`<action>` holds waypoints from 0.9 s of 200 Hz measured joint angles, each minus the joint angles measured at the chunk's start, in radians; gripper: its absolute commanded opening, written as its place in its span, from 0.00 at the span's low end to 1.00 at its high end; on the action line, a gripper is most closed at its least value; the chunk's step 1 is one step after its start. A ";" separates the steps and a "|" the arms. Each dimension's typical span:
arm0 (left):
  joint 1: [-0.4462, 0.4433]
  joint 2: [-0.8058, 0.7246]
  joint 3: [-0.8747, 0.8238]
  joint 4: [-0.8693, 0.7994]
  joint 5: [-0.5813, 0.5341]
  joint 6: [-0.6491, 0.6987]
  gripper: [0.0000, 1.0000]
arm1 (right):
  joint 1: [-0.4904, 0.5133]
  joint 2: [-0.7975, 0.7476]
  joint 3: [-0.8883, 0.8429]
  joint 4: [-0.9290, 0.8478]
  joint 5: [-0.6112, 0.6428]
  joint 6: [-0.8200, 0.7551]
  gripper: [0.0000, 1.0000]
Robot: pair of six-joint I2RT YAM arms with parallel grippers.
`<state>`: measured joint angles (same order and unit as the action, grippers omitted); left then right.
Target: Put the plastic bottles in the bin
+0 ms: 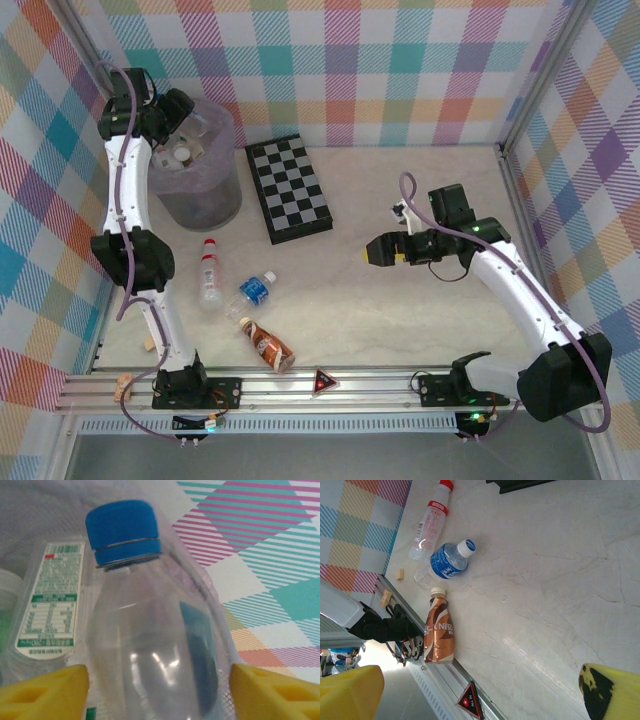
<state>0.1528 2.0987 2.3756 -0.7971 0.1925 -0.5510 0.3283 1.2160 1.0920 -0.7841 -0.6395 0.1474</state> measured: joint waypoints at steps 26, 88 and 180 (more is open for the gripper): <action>-0.002 0.012 0.000 -0.020 0.000 0.024 0.82 | 0.000 0.005 0.000 0.000 0.000 -0.003 1.00; -0.006 0.006 0.000 -0.040 -0.001 0.070 0.82 | 0.000 0.029 0.000 0.000 0.001 -0.006 1.00; -0.156 -0.443 -0.201 -0.214 -0.195 0.216 0.85 | 0.000 0.124 0.038 0.049 0.208 0.074 1.00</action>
<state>-0.0036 1.6558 2.1742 -1.0107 -0.0025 -0.3355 0.3283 1.3396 1.1297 -0.7353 -0.4320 0.2211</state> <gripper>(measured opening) 0.852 0.996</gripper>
